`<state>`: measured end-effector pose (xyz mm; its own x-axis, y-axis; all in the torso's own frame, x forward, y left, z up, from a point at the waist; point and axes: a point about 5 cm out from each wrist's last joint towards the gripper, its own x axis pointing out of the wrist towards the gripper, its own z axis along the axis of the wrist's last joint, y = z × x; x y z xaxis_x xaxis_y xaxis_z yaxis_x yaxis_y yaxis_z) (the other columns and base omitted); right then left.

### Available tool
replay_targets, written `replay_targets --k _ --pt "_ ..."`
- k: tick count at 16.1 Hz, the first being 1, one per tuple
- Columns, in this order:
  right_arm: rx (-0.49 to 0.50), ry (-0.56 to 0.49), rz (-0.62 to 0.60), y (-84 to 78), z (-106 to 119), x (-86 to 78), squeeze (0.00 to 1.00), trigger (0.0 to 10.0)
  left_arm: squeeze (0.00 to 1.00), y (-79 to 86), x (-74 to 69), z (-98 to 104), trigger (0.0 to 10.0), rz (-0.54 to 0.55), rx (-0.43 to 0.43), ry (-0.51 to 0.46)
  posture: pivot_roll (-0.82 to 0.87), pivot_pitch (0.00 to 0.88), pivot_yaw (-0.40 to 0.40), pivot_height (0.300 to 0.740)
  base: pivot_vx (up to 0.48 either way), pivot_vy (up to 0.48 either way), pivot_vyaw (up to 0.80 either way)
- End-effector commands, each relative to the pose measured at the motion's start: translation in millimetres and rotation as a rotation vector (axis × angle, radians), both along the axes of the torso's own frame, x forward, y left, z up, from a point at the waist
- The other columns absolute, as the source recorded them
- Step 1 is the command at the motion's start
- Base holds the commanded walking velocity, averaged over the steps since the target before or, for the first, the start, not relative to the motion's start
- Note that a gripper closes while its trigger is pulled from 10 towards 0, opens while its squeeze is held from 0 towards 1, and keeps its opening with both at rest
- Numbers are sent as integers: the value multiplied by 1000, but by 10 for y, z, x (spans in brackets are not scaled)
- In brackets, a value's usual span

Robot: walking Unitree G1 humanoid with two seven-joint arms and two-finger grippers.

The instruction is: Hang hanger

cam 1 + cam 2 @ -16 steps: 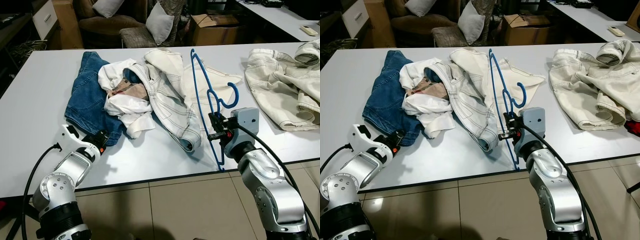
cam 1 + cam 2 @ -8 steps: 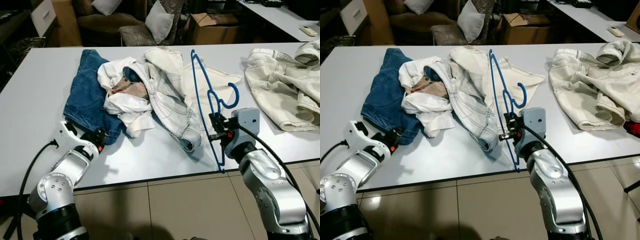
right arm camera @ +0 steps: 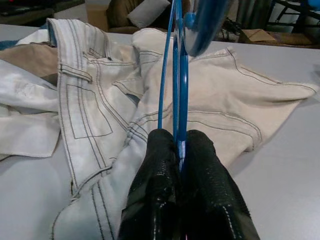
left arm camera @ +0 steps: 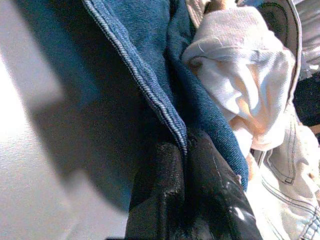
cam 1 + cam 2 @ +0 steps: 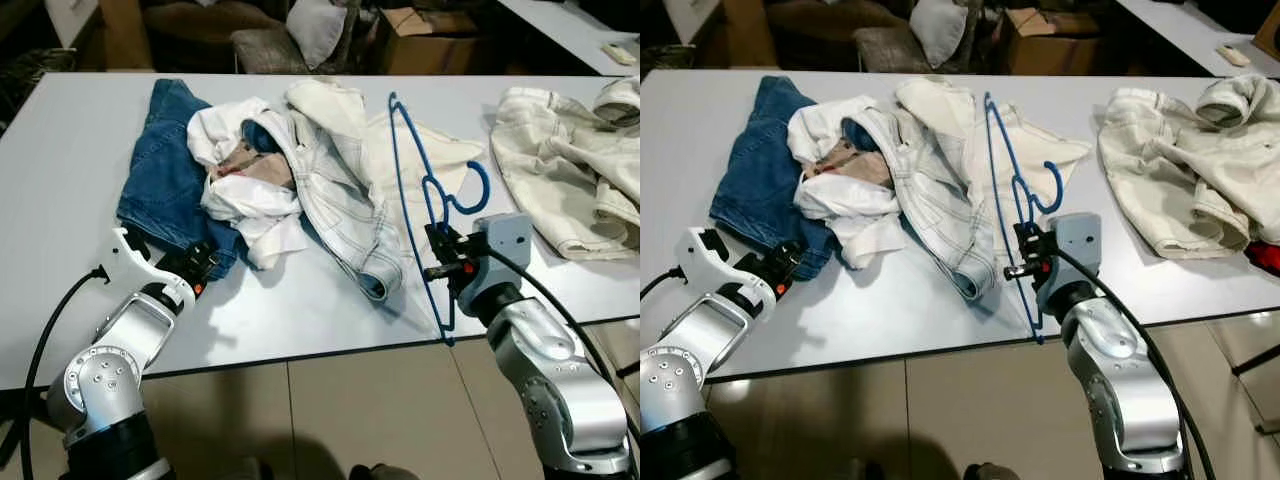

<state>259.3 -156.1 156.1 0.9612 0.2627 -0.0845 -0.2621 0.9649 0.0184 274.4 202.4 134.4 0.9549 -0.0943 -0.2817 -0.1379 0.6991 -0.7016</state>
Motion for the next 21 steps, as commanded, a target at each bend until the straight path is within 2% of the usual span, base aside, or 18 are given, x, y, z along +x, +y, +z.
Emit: replay_targets --k 1,7,9,11,12,13,14,15,16,17,21 --pt "-2 1 -2 -42 17 -29 0 10000 0 -47 -13 11 0 -15 6 5 -62 104 -64 740 0 0 0" --pt "15 -9 7 -60 75 -39 0 10000 0 -77 -48 203 0 -46 92 -69 -66 133 -95 740 0 0 0" --pt "16 -8 14 -52 77 -38 0 10000 0 -27 -22 327 0 -23 161 -107 -66 134 -99 740 0 0 0" --pt "16 -8 16 -51 85 -38 0 10000 0 34 35 512 0 18 236 -186 -69 133 -98 740 0 0 0" --pt "18 -12 15 -57 101 -34 0 10000 0 37 103 804 0 16 312 -318 -70 131 -97 740 0 0 0" --pt "18 -13 14 -58 105 -33 0 10000 0 26 111 862 0 7 328 -344 -70 131 -97 740 0 0 0" --pt "20 -17 13 -55 112 -30 0 10000 0 -30 128 1058 0 -33 383 -441 -71 128 -96 740 0 0 0" --pt "27 -28 11 -53 135 -20 0 10000 0 -195 110 1425 0 -137 498 -641 -69 125 -92 740 0 0 0" --pt "32 -36 9 -49 150 -14 0 10000 0 -340 70 1609 0 -223 577 -761 -68 121 -86 740 0 0 0" --pt "35 -42 7 -47 161 -9 0 10000 0 -466 32 1705 0 -292 641 -836 -69 120 -85 740 0 0 0" --pt "47 -56 -3 -43 186 -7 0 10000 0 -717 -45 1822 0 -434 773 -979 -73 113 -71 740 0 0 0"
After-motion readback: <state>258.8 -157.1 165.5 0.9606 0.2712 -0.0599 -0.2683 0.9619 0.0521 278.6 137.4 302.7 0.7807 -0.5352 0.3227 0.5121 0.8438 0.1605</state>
